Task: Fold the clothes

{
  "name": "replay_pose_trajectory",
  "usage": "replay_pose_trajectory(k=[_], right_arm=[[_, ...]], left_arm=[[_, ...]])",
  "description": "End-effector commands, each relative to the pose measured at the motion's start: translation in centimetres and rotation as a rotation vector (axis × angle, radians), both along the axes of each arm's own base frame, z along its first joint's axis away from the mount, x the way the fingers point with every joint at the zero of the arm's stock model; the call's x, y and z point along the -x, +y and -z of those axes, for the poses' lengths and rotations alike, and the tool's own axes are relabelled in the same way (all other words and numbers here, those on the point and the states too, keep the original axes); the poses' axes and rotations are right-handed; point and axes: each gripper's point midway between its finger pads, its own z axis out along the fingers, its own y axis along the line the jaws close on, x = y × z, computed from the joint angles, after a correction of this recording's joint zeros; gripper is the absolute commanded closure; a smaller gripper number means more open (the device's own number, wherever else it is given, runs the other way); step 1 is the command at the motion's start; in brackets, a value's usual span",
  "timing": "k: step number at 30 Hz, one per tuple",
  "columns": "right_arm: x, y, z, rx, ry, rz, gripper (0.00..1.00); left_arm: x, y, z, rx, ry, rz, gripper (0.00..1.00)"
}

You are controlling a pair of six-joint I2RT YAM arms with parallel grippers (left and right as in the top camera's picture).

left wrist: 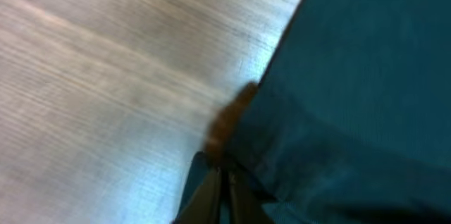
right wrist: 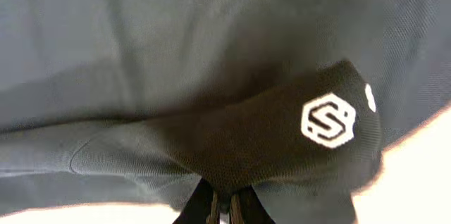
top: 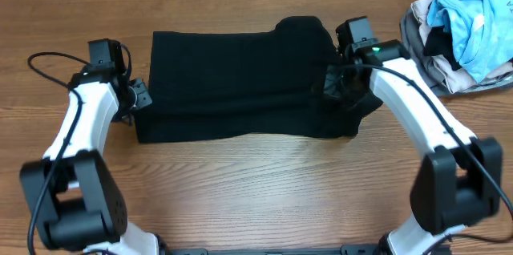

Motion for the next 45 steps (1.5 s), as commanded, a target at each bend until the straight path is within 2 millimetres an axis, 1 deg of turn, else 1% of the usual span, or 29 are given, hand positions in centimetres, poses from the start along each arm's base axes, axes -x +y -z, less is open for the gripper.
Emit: replay_pose_trajectory(k=[1,5,10,11,12,13,14,15,16,17,20,22,23,25,26,28,30,31,33,35,38,40,43,45], right_arm=[[-1.9,0.0,1.4,0.01,-0.026,0.001,0.96],[-3.1,-0.2,1.6,0.019,-0.064,0.009,0.96],[-3.3,-0.4,1.5,0.032,-0.074,0.01,0.96],[-3.3,-0.5,1.5,0.033,-0.074,0.01,0.91],[-3.3,-0.4,1.5,0.033,-0.075,0.005,0.66],[-3.3,-0.5,1.5,0.035,-0.074,-0.002,0.39],[-3.3,-0.4,1.4,0.037,-0.073,-0.009,0.21],[-3.2,-0.4,1.0,0.036,-0.07,-0.013,0.11],[-3.2,-0.4,0.5,0.037,-0.066,-0.014,0.05],[-3.3,-0.4,-0.1,0.039,-0.065,-0.017,0.01],[-3.8,-0.6,-3.5,0.04,-0.076,-0.025,0.0],[-4.3,-0.3,-6.5,0.033,-0.107,-0.064,0.0],[-4.6,-0.2,-8.0,0.032,-0.128,-0.078,0.0],[-4.9,0.1,-10.7,0.023,-0.169,-0.12,0.0],[-5.0,0.2,-12.1,0.023,-0.192,-0.132,0.0],[-5.1,0.2,-13.7,0.025,-0.218,-0.148,0.0],[-5.0,0.1,-14.4,0.027,-0.223,-0.156,0.0],[-4.8,0.1,-14.3,0.028,-0.218,-0.156,0.0],[-4.4,0.0,-14.0,0.031,-0.198,-0.157,0.0],[-4.2,0.0,-13.7,0.033,-0.184,-0.158,0.0],[-4.0,-0.1,-13.7,0.034,-0.177,-0.158,0.0],[-4.0,-0.1,-13.6,0.034,-0.174,-0.158,0.0],[-3.9,-0.1,-13.6,0.035,-0.17,-0.158,0.0],[-3.9,-0.1,-13.6,0.035,-0.171,-0.158,0.0]], left_arm=[[-1.3,-0.2,1.9,0.021,-0.013,0.016,0.85],[-3.2,-0.6,2.2,0.05,-0.079,0.031,0.85],[-5.0,-0.6,1.4,0.047,-0.158,0.039,0.84],[-5.1,-0.5,1.3,0.045,-0.164,0.041,0.82],[-5.3,-0.5,1.1,0.041,-0.168,0.047,0.79],[-5.4,-0.5,0.9,0.038,-0.17,0.056,0.75],[-5.5,-0.5,0.7,0.033,-0.171,0.069,0.71],[-5.6,-0.5,0.3,0.029,-0.168,0.08,0.67],[-5.7,-0.4,-0.2,0.026,-0.163,0.091,0.65],[-5.9,-0.4,-1.0,0.022,-0.159,0.103,0.6],[-6.7,-0.7,-4.2,0.028,-0.159,0.155,0.46],[-7.8,-2.2,-7.1,0.069,-0.201,0.275,0.34],[-8.5,-3.1,-9.0,0.087,-0.239,0.352,0.29],[-9.8,-3.5,-11.9,0.069,-0.295,0.39,0.22],[-10.5,-3.5,-13.2,0.048,-0.325,0.405,0.2],[-12.1,-3.5,-15.0,0.004,-0.381,0.422,0.2],[-13.9,-3.6,-15.6,-0.028,-0.429,0.438,0.2],[-14.8,-3.7,-15.4,-0.034,-0.448,0.441,0.2],[-16.5,-3.7,-14.0,-0.035,-0.455,0.447,0.21],[-18.0,-3.9,-11.9,-0.024,-0.442,0.454,0.21],[-20.0,-4.3,-7.8,-0.004,-0.398,0.464,0.22],[-21.0,-4.8,-5.2,0.004,-0.369,0.481,0.22],[-22.0,-5.8,-2.4,0.005,-0.339,0.518,0.22],[-22.3,-6.5,-1.0,-0.001,-0.328,0.538,0.23]])
